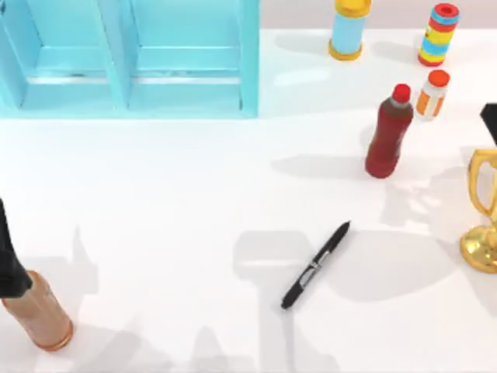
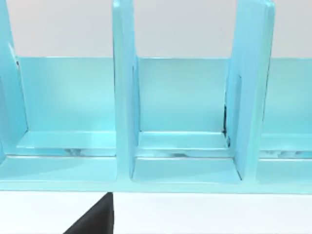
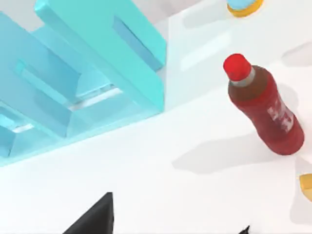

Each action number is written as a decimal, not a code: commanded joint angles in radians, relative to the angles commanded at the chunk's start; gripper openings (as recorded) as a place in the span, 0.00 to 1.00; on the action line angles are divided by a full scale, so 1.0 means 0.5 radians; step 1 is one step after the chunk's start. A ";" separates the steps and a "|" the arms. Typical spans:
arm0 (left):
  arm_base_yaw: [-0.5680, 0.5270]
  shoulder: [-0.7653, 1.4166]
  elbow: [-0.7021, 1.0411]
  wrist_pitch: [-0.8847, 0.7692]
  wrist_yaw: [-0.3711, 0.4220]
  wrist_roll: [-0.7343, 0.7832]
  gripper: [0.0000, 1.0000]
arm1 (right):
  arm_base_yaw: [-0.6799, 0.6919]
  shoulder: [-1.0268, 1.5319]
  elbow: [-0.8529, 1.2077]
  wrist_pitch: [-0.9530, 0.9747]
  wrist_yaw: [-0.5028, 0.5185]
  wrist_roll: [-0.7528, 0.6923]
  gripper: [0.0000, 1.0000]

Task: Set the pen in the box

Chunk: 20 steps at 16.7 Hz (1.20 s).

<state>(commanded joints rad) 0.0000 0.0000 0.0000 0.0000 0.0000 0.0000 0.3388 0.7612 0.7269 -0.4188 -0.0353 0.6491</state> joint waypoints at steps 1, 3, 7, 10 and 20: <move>0.000 0.000 0.000 0.000 0.000 0.000 1.00 | 0.069 0.197 0.171 -0.103 -0.002 0.137 1.00; 0.000 0.000 0.000 0.000 0.000 0.000 1.00 | 0.203 0.598 0.502 -0.311 -0.005 0.403 1.00; 0.000 0.000 0.000 0.000 0.000 0.000 1.00 | 0.426 1.360 1.045 -0.712 -0.003 0.867 1.00; 0.000 0.000 0.000 0.000 0.000 0.000 1.00 | 0.539 1.847 1.323 -0.966 0.009 1.111 1.00; 0.000 0.000 0.000 0.000 0.000 0.000 1.00 | 0.609 2.449 1.586 -1.248 0.041 1.318 1.00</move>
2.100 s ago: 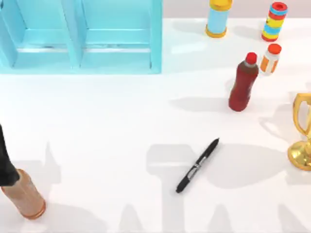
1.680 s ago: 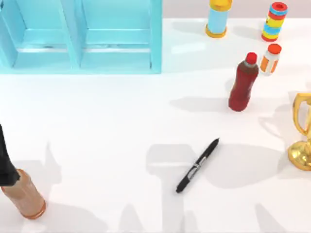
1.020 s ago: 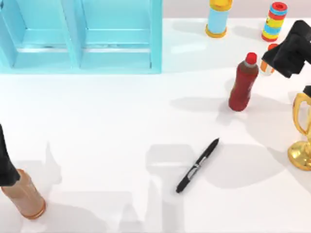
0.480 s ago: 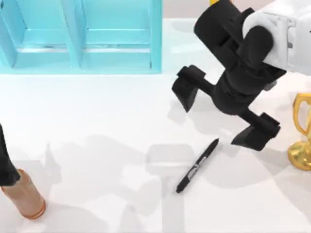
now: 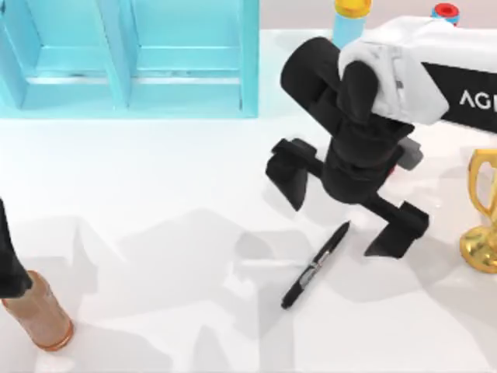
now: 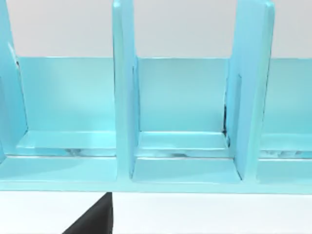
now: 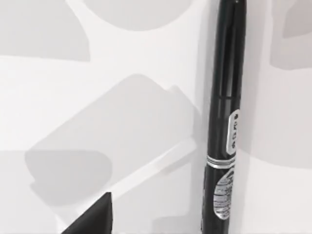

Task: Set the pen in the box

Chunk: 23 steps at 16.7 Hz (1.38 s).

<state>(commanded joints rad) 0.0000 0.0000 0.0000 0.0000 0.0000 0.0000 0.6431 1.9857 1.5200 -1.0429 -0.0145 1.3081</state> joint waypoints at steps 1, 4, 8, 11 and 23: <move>0.000 0.000 0.000 0.000 0.000 0.000 1.00 | 0.000 0.000 0.000 0.000 0.000 0.000 1.00; 0.000 0.000 0.000 0.000 0.000 0.000 1.00 | -0.006 0.016 -0.025 0.037 -0.001 -0.003 1.00; 0.000 0.000 0.000 0.000 0.000 0.000 1.00 | 0.004 0.154 -0.154 0.312 0.002 0.005 1.00; 0.000 0.000 0.000 0.000 0.000 0.000 1.00 | 0.009 0.277 -0.278 0.570 0.003 0.013 1.00; 0.000 0.000 0.000 0.000 0.000 0.000 1.00 | 0.011 0.337 -0.339 0.676 0.004 0.016 0.55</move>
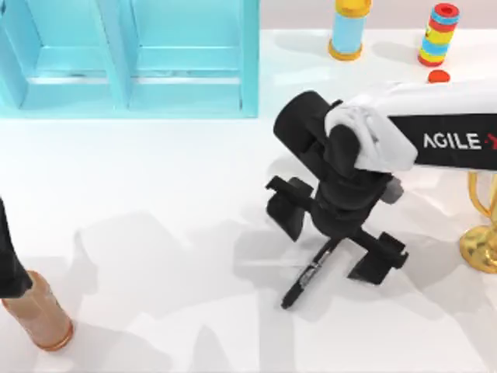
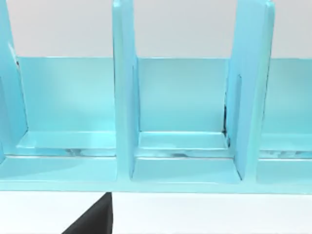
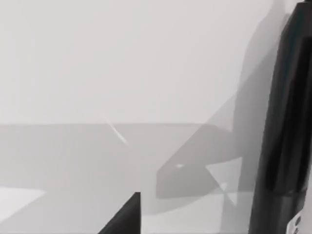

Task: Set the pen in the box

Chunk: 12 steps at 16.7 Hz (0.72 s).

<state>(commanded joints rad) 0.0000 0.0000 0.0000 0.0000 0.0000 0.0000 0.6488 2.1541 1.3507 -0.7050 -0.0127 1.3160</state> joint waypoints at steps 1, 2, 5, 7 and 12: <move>0.000 0.000 0.000 0.000 0.000 0.000 1.00 | 0.000 0.000 0.000 0.000 0.000 0.000 0.47; 0.000 0.000 0.000 0.000 0.000 0.000 1.00 | 0.000 0.000 0.000 0.000 0.000 0.000 0.40; 0.000 0.000 0.000 0.000 0.000 0.000 1.00 | 0.000 0.000 0.000 0.000 0.000 0.000 0.17; 0.000 0.000 0.000 0.000 0.000 0.000 1.00 | 0.000 0.000 0.000 0.000 0.000 0.000 0.02; 0.000 0.000 0.000 0.000 0.000 0.000 1.00 | 0.000 0.000 0.000 0.000 0.000 0.000 0.00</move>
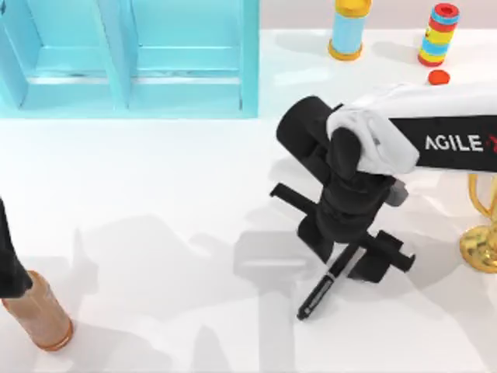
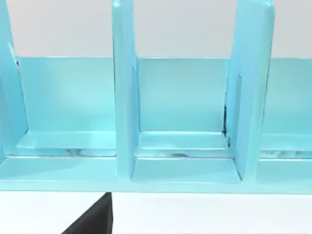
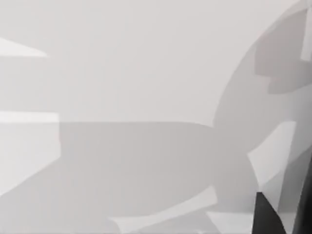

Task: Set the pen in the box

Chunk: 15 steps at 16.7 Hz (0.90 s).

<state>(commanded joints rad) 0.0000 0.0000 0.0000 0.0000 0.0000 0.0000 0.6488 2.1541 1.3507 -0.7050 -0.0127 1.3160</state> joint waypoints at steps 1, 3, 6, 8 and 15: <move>0.000 0.000 0.000 0.000 0.000 0.000 1.00 | 0.000 0.000 0.000 0.000 0.000 0.000 0.00; 0.000 0.000 0.000 0.000 0.000 0.000 1.00 | 0.000 0.000 0.000 0.000 0.000 0.000 0.00; 0.000 0.000 0.000 0.000 0.000 0.000 1.00 | -0.010 -0.169 0.039 -0.228 0.038 -0.080 0.00; 0.000 0.000 0.000 0.000 0.000 0.000 1.00 | -0.011 -0.199 0.124 -0.344 0.038 -0.076 0.00; 0.000 0.000 0.000 0.000 0.000 0.000 1.00 | -0.015 -0.378 0.498 -0.907 0.035 -0.088 0.00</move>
<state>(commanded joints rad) 0.0000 0.0000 0.0000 0.0000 0.0000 0.0000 0.6415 1.9653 1.5999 -1.1587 0.0049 1.2721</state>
